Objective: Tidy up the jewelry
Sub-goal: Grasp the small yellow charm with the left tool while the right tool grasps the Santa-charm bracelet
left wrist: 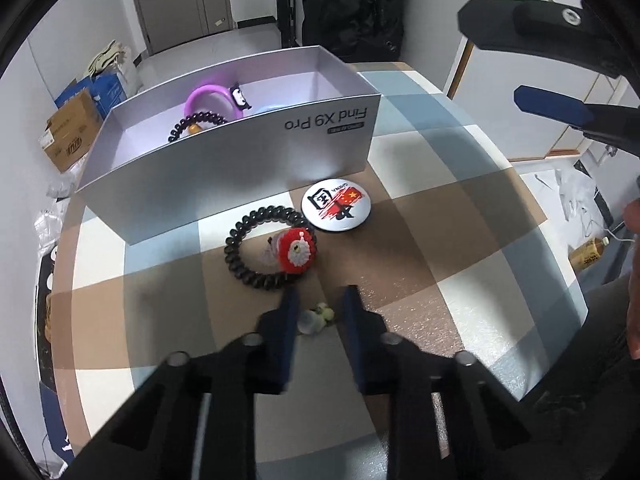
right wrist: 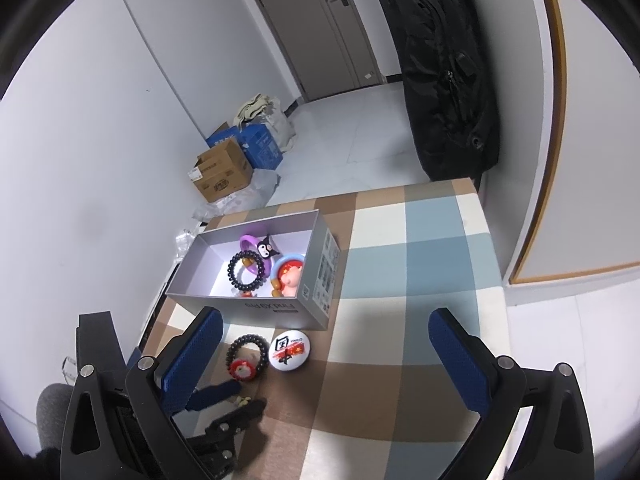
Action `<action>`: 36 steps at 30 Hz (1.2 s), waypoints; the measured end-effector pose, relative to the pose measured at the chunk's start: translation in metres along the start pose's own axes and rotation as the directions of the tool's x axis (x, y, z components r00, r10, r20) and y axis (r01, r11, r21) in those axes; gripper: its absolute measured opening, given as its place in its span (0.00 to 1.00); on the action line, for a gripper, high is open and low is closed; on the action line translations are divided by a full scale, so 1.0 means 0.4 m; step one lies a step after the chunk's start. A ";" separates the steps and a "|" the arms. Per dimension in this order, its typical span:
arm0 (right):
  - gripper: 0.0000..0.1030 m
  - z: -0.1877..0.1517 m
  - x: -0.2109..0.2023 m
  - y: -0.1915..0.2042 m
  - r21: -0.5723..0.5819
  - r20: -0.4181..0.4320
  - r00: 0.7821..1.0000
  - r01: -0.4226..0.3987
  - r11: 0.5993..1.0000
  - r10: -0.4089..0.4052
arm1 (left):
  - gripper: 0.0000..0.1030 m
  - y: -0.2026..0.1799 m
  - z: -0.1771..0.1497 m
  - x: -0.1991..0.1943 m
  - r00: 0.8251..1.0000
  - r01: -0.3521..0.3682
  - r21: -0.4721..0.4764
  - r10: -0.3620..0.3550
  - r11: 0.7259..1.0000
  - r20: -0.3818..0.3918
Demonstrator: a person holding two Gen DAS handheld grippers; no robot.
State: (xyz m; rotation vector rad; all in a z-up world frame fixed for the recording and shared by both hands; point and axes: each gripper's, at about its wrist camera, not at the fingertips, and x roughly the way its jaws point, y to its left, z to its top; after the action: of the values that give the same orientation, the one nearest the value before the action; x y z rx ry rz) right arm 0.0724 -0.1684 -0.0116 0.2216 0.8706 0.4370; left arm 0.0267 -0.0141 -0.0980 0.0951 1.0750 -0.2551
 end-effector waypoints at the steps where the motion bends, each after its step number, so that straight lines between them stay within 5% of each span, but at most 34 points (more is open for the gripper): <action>1: 1.00 0.000 0.001 0.000 0.000 -0.003 1.000 0.001 1.000 -0.001 | 0.12 -0.002 -0.001 0.001 1.000 0.006 0.003 -0.006 1.000 0.000; 12: 1.00 -0.007 0.034 0.002 0.026 -0.047 0.999 0.005 1.000 -0.003 | 0.12 0.094 0.000 -0.071 0.992 0.115 -0.132 -0.107 0.985 0.069; 18: 0.98 -0.023 0.077 0.031 -0.007 -0.123 0.992 -0.031 0.999 0.030 | 0.12 0.195 0.017 -0.129 0.978 0.180 -0.286 -0.140 0.941 0.156; 21: 0.82 -0.038 0.100 0.063 -0.045 -0.169 0.983 -0.074 0.996 0.065 | 0.12 0.234 0.029 -0.157 0.968 0.203 -0.328 -0.139 0.923 0.208; 25: 0.74 -0.068 0.131 0.118 -0.106 -0.257 0.958 -0.156 0.982 0.124 | 0.12 0.250 0.047 -0.172 0.960 0.203 -0.349 -0.116 0.915 0.253; 36: 0.39 -0.097 0.189 0.196 -0.237 -0.290 0.955 -0.126 0.963 0.054 | 0.12 0.284 0.061 -0.149 0.952 0.237 -0.406 -0.127 0.883 0.279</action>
State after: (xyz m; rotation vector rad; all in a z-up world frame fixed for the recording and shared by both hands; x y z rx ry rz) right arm 0.0627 -0.0636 -0.0596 -0.0390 1.0755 0.6720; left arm 0.0496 0.1001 -0.0393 -0.4363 0.8713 -0.1845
